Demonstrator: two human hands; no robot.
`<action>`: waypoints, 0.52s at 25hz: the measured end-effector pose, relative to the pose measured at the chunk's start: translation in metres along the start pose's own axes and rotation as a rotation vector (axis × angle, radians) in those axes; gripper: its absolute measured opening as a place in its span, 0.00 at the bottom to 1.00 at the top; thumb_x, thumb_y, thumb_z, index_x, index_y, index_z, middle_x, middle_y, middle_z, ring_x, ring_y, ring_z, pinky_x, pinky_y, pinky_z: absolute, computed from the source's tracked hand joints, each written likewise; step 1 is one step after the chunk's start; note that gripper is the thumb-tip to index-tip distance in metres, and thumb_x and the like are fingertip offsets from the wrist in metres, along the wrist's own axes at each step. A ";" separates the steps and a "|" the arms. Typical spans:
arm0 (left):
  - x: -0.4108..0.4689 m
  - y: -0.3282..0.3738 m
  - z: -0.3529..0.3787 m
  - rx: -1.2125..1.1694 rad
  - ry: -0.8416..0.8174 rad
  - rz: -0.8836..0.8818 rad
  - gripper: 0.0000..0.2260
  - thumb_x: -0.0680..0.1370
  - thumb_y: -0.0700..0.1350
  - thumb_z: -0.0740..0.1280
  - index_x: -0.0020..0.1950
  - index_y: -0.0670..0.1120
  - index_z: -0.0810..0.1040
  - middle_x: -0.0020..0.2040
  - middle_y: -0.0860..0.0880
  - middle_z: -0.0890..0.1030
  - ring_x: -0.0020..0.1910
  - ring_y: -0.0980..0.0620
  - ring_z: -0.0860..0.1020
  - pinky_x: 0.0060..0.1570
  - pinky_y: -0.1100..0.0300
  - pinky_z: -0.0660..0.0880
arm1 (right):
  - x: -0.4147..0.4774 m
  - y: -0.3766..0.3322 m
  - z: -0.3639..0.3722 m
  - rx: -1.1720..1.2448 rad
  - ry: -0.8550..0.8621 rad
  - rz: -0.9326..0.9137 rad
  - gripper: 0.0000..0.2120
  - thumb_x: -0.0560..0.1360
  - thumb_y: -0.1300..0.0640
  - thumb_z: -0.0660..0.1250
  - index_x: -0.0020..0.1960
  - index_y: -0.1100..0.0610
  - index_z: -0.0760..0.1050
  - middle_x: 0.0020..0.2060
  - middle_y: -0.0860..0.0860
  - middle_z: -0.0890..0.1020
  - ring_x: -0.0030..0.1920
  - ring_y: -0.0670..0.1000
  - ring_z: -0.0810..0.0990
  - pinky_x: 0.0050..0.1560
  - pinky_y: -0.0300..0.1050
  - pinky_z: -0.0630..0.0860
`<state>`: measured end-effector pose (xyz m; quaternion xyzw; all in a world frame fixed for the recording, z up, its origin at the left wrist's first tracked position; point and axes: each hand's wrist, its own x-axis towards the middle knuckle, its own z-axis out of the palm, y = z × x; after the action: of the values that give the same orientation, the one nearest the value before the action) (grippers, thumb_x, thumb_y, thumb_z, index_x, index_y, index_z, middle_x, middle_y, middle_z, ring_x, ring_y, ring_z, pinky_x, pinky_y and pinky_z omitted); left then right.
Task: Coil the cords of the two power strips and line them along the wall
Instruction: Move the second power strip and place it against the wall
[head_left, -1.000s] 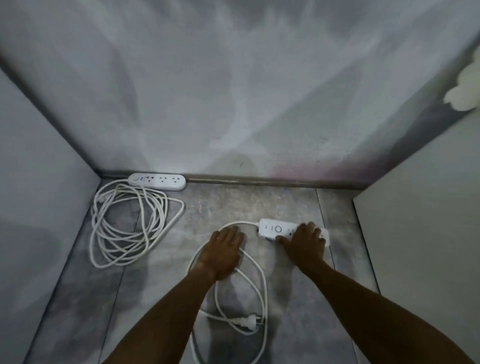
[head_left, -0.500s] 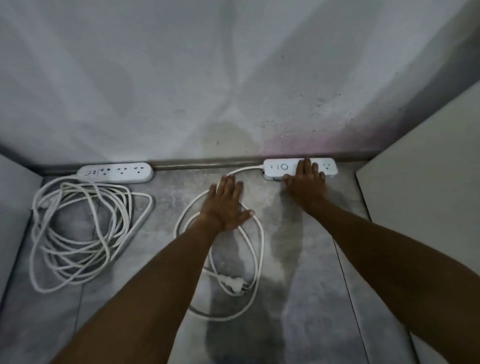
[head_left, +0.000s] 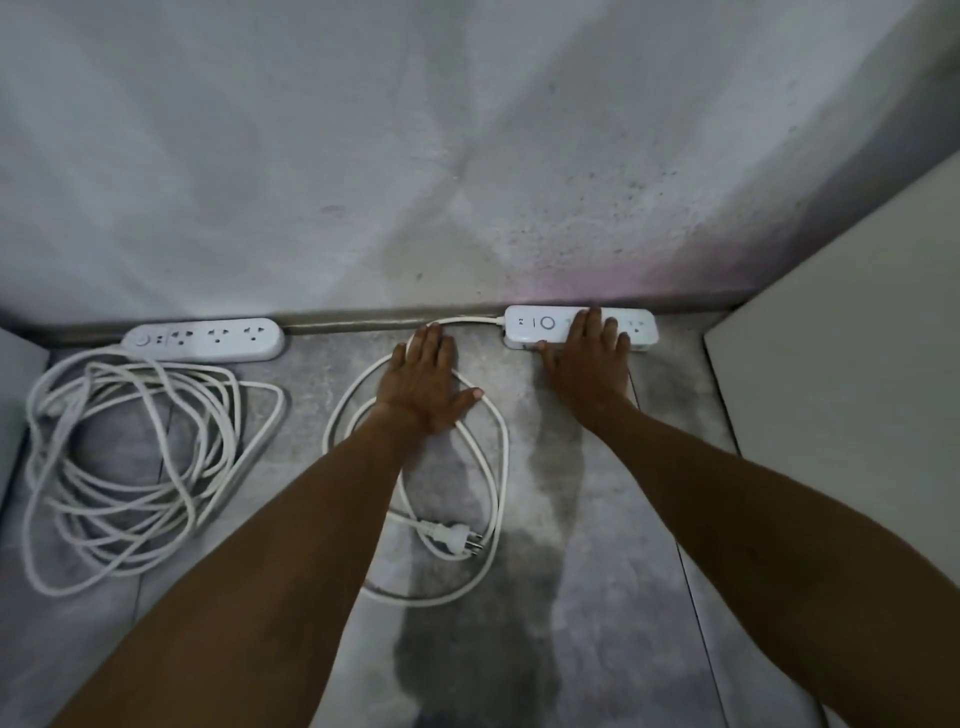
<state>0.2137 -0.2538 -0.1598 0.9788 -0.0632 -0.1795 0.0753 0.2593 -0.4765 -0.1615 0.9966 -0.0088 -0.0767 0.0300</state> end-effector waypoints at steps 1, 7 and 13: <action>-0.002 -0.003 0.000 0.014 -0.007 -0.004 0.40 0.80 0.67 0.54 0.81 0.41 0.48 0.82 0.41 0.47 0.81 0.44 0.45 0.77 0.45 0.47 | -0.003 -0.005 -0.002 0.006 -0.016 0.001 0.37 0.81 0.39 0.52 0.77 0.67 0.54 0.77 0.64 0.58 0.75 0.67 0.59 0.73 0.65 0.58; -0.039 -0.021 -0.009 -0.067 0.164 0.074 0.37 0.80 0.66 0.54 0.77 0.37 0.62 0.78 0.36 0.61 0.78 0.37 0.56 0.76 0.42 0.53 | -0.051 -0.032 -0.017 0.255 0.109 -0.087 0.30 0.79 0.50 0.60 0.75 0.64 0.61 0.74 0.64 0.65 0.74 0.63 0.63 0.73 0.59 0.59; -0.137 -0.063 0.013 0.091 0.142 0.215 0.36 0.80 0.62 0.48 0.73 0.34 0.69 0.73 0.32 0.69 0.74 0.32 0.66 0.72 0.37 0.63 | -0.196 -0.091 0.007 0.391 0.130 -0.737 0.21 0.74 0.44 0.64 0.61 0.56 0.76 0.50 0.55 0.79 0.51 0.58 0.77 0.54 0.55 0.72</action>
<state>0.0877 -0.1725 -0.1360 0.9790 -0.1705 -0.0976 0.0537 0.0656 -0.3821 -0.1440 0.9228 0.3358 -0.0162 -0.1885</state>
